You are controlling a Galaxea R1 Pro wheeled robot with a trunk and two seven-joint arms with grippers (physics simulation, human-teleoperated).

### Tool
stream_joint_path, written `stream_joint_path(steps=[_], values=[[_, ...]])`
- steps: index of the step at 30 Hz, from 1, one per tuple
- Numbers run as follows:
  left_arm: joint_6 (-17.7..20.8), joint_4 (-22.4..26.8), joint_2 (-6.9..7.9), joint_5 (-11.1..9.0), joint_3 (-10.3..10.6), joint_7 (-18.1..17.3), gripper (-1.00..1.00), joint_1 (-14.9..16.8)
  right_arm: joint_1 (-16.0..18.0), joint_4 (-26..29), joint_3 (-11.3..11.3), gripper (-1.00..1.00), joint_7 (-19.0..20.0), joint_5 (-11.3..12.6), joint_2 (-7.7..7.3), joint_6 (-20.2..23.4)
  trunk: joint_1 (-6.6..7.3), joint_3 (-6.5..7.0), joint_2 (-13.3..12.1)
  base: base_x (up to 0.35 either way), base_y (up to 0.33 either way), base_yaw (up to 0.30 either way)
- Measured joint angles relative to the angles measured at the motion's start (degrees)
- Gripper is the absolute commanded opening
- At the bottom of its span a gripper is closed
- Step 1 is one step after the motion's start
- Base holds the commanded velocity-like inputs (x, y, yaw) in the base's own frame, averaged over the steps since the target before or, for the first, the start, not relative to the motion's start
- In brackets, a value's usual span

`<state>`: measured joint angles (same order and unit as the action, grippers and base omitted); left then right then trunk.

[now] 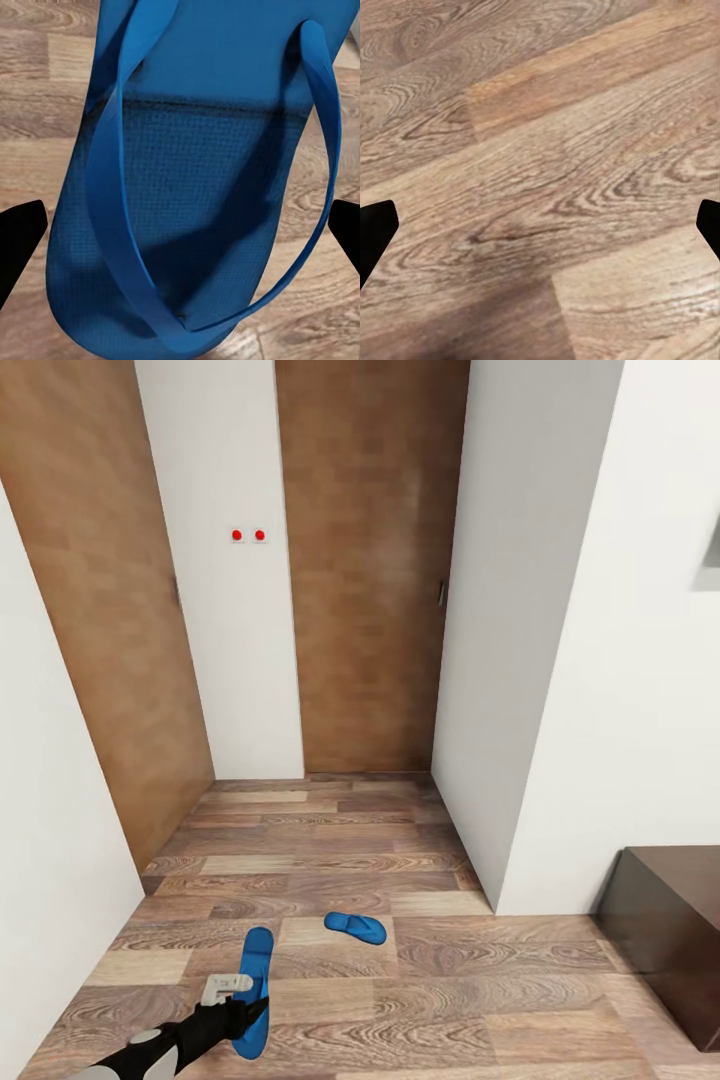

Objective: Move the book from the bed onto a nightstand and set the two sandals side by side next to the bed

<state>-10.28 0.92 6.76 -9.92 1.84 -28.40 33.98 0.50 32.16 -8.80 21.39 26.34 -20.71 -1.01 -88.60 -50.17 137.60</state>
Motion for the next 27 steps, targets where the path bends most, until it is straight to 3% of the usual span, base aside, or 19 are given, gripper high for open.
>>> stream_joint_path(steps=[10, 27], values=[[0.0, 0.0, -0.16, 0.0, 0.1, 0.1, -1.0, 0.0, 0.0, -0.1, 0.1, 1.0, 0.0, 0.0, 0.06, -0.1, -0.01, 0.0, 0.0, 0.131, -0.034, 0.0], [-0.1, 0.0, -0.18, 0.0, 0.1, 0.1, -1.0, 0.0, 0.0, -0.1, 0.1, 1.0, 0.0, -0.1, 0.14, -0.1, -0.01, 0.0, 0.0, 0.129, -0.144, 0.0]])
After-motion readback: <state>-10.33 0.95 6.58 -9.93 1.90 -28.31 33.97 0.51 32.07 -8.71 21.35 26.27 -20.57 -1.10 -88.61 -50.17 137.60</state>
